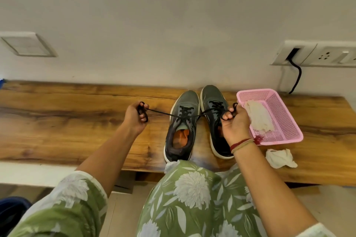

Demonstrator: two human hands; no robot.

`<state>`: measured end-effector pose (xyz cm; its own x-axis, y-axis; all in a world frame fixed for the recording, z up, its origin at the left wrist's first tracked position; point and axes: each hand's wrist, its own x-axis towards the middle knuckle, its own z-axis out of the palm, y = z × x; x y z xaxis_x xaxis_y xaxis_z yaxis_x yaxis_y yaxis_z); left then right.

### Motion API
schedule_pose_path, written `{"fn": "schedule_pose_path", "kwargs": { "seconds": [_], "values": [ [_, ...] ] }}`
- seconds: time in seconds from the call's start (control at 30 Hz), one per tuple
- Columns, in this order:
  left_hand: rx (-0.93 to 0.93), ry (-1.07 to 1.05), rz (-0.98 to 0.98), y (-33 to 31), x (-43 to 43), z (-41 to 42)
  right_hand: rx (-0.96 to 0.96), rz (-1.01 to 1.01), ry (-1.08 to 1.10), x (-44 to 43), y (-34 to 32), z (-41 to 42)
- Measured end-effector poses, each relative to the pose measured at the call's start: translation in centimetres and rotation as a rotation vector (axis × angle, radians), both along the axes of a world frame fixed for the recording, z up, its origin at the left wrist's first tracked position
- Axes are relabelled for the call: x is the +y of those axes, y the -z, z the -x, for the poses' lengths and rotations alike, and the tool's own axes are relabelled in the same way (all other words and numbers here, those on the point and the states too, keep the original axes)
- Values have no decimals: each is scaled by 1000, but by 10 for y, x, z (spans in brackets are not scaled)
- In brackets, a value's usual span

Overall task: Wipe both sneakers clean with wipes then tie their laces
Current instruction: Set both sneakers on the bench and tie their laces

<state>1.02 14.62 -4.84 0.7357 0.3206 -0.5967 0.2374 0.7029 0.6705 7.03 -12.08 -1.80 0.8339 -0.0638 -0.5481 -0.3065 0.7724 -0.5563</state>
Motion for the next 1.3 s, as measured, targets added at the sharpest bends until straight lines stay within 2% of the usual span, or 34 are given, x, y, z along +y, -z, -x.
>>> {"fn": "schedule_pose_path", "kwargs": {
  "seconds": [0.1,0.17,0.2,0.27,0.3,0.33,0.37,0.43,0.53,0.63,0.7,0.8,0.93,1.0,1.1,1.17,1.3],
  "values": [
    [85,5,-118,15,10,6,-94,394,-63,-9,3,8],
    [168,67,-262,22,11,12,-211,873,-234,-15,3,17],
    [239,140,-436,24,10,15,-268,1166,-340,-19,4,21],
    [388,314,-925,30,7,23,-361,1660,-435,-22,9,26],
    [449,369,-1146,33,4,27,-401,1798,-415,-20,11,30],
    [468,386,-1305,32,-1,29,-449,1853,-365,-15,11,36],
    [415,369,-1413,29,-8,31,-515,1847,-311,-9,11,41],
    [171,353,-1511,21,-22,26,-666,1766,-334,6,11,46],
    [-90,556,-1637,12,-44,12,-772,1659,-679,26,18,48],
    [-76,815,-1864,7,-54,0,-808,1670,-810,34,28,47],
    [-37,858,-1912,7,-52,-2,-797,1644,-797,34,31,45],
    [-42,838,-1856,10,-47,2,-771,1594,-804,30,33,41],
    [-35,923,-1788,18,-44,11,-787,1524,-881,26,35,39],
    [-60,941,-1667,18,-46,14,-792,1550,-851,29,34,39],
    [-2,737,-1357,9,-49,13,-722,1575,-814,34,34,36],
    [28,689,-1266,8,-44,14,-638,1573,-793,37,34,35],
    [40,828,-1398,14,-27,23,-564,1671,-767,38,33,43]
  ]
}}
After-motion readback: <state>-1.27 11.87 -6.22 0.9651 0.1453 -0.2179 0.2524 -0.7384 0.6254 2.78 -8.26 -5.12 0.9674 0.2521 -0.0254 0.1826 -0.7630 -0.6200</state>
